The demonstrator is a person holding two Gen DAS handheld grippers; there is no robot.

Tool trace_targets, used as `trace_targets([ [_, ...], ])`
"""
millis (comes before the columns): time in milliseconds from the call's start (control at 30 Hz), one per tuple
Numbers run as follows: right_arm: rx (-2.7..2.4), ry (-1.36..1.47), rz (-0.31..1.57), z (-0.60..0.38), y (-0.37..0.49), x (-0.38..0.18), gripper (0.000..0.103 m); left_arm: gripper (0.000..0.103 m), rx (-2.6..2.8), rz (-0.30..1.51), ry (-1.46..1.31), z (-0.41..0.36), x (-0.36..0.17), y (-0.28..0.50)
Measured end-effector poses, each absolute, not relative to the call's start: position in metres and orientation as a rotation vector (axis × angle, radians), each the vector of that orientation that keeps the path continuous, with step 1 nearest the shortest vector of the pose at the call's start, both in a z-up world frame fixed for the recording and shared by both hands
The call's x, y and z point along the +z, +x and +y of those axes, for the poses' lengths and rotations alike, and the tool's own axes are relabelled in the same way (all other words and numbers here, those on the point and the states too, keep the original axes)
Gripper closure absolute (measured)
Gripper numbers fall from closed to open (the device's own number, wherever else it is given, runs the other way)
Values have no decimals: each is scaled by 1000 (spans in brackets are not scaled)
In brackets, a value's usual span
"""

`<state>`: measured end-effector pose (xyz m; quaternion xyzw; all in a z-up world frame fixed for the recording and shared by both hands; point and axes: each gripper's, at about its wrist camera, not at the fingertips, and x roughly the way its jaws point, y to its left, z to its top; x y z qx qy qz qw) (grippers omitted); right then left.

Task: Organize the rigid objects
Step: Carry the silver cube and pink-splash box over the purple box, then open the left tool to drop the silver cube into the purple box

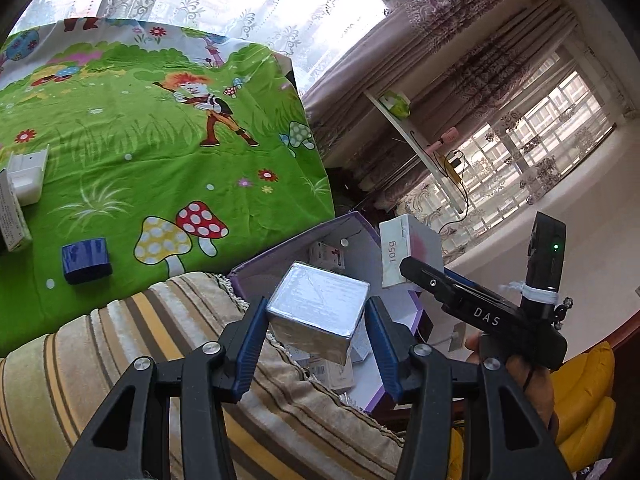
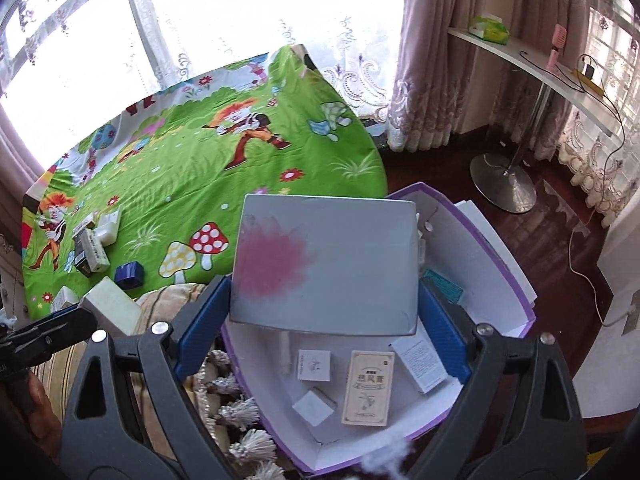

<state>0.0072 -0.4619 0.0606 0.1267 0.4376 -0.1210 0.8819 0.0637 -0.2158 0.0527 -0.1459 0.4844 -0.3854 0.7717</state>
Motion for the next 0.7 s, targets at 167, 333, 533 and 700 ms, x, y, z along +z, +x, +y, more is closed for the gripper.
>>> trace_targets([
  [167,-295,300,919,-488,-1,52,10,34,-840,1086,-289,-238,44,65],
  [333,-285,315,924,-494,-1,48,10,32,-838,1111,-317,-233,32,64],
  [533,-209,345,951,-483,18,37,10,32,-828,1126,-331,-226,25,59],
  [700,-171,342,962,-471,36,32,10,32,-831,1130,-346,-223,23,60],
])
